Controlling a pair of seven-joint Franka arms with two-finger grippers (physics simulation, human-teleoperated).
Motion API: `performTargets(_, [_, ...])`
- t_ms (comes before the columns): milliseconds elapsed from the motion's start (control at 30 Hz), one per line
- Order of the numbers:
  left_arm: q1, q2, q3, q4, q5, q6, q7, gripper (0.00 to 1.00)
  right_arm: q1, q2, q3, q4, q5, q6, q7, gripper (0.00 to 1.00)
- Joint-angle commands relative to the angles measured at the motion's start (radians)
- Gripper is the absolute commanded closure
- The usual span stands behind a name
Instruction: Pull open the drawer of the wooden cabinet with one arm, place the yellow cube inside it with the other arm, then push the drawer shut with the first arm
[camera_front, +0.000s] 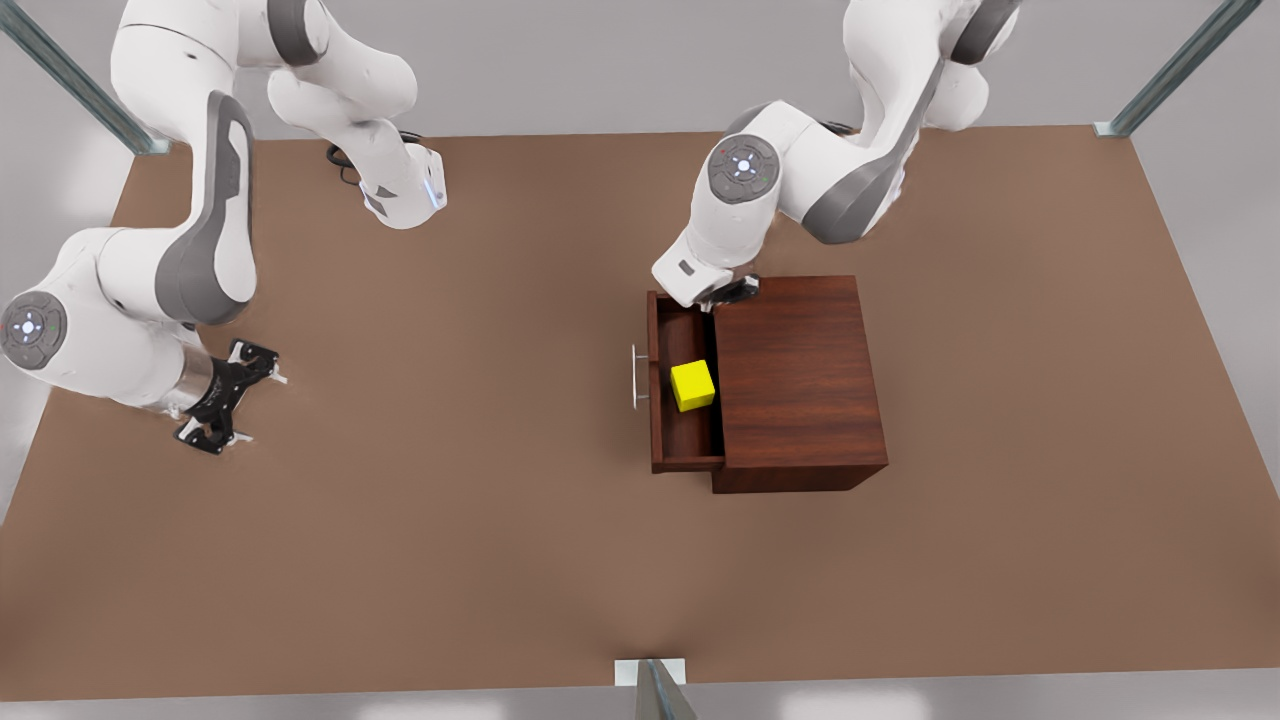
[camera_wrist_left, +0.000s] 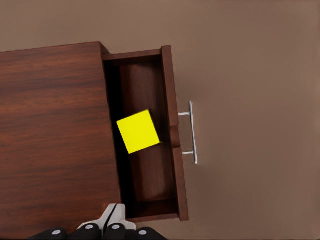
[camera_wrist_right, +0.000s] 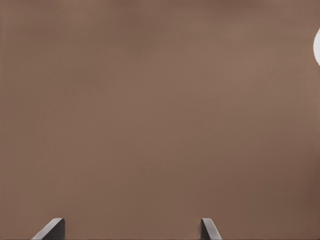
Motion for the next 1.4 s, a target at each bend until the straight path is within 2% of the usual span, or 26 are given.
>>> performTargets(0, [-0.074,0.094,0.002,0.059,0.011,0.229,-1.576,1.00,-0.002,-0.061,-0.022,-0.085,-0.095,-0.078,-1.908,0.00])
performTargets(67, [-0.143,0.243,0.008,0.177,0.094,0.371,-1.872,1.00,-0.025,-0.056,-0.031,-0.080,-0.087,-0.088,-1.914,0.00])
performTargets(100, [-0.158,0.266,0.008,0.186,0.100,0.480,-1.972,1.00,-0.022,-0.053,-0.023,-0.079,-0.085,-0.085,-1.903,0.00])
performTargets(167, [-0.183,0.311,0.008,0.186,0.126,0.568,-2.025,1.00,-0.020,-0.050,-0.023,-0.072,-0.082,-0.078,-1.902,0.00])
performTargets(200, [-0.186,0.338,0.008,0.185,0.166,0.591,-2.065,1.00,-0.072,-0.039,0.041,-0.069,-0.085,-0.076,-1.877,0.00])
performTargets(233, [-0.192,0.360,0.016,0.185,0.189,0.621,-2.124,1.00,-0.254,-0.036,0.265,-0.068,-0.096,-0.072,-1.827,0.00])
performTargets(267, [-0.194,0.370,0.023,0.183,0.190,0.637,-2.165,1.00,-0.284,-0.033,0.308,-0.068,-0.116,-0.067,-1.817,0.00])
performTargets(400, [-0.194,0.432,0.039,0.173,0.204,0.674,-2.222,1.00,-0.282,-0.022,0.308,-0.062,-0.116,-0.069,-1.816,0.00])
performTargets(533, [-0.191,0.444,0.112,0.154,0.206,0.669,-2.239,1.00,-0.282,0.005,0.308,-0.034,-0.118,-0.075,-1.814,0.00])
performTargets(667, [-0.212,0.444,0.112,0.097,0.207,0.658,-2.158,1.00,-0.282,0.007,0.310,-0.034,-0.118,-0.075,-1.816,0.00])
performTargets(800, [-0.240,0.455,0.101,0.068,0.112,0.470,-1.975,1.00,-0.282,0.013,0.310,-0.034,-0.118,-0.075,-1.816,0.00])
performTargets(1067, [-0.212,0.438,0.115,0.114,0.126,0.230,-1.831,1.00,-0.279,0.016,0.311,-0.034,-0.124,-0.076,-1.799,0.00])
performTargets(1367, [-0.204,0.430,0.178,0.114,0.126,0.154,-1.674,1.00,-0.281,0.019,0.311,-0.034,-0.124,-0.075,-1.799,0.00])
